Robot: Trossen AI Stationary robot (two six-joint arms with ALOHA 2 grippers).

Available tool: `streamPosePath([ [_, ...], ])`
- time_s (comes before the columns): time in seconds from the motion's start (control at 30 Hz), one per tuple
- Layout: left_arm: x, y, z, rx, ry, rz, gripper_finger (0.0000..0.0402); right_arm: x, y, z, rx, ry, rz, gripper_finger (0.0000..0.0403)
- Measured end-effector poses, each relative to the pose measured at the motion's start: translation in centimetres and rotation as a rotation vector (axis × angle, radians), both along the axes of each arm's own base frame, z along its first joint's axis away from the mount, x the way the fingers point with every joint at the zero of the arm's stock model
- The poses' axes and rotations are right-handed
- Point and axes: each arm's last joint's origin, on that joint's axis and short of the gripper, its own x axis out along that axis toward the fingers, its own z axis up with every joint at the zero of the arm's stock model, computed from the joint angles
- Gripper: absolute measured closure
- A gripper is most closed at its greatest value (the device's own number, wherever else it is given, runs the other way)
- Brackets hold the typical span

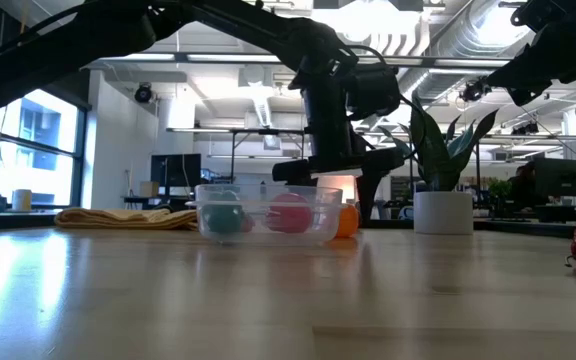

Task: Pick and placing Produce into tupperware
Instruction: Put the orange into the transparent bin

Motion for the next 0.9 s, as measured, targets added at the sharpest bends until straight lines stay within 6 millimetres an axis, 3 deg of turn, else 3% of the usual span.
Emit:
streamPosePath([
  [0.6,-0.06,-0.82,-0.78,-0.043,0.002,0.045,0.0164,0.00,0.00,0.00,0.000,0.000,0.000,0.0402],
  [0.73,-0.09,-0.77,-0.78,-0.039,0.005,0.046,0.0166,0.00,0.00,0.00,0.000,0.000,0.000,0.0402],
  [0.9,-0.08,-0.69,-0.79,-0.005,0.016,0.012,0.0139,0.00,0.00,0.00,0.000,0.000,0.000,0.0402],
])
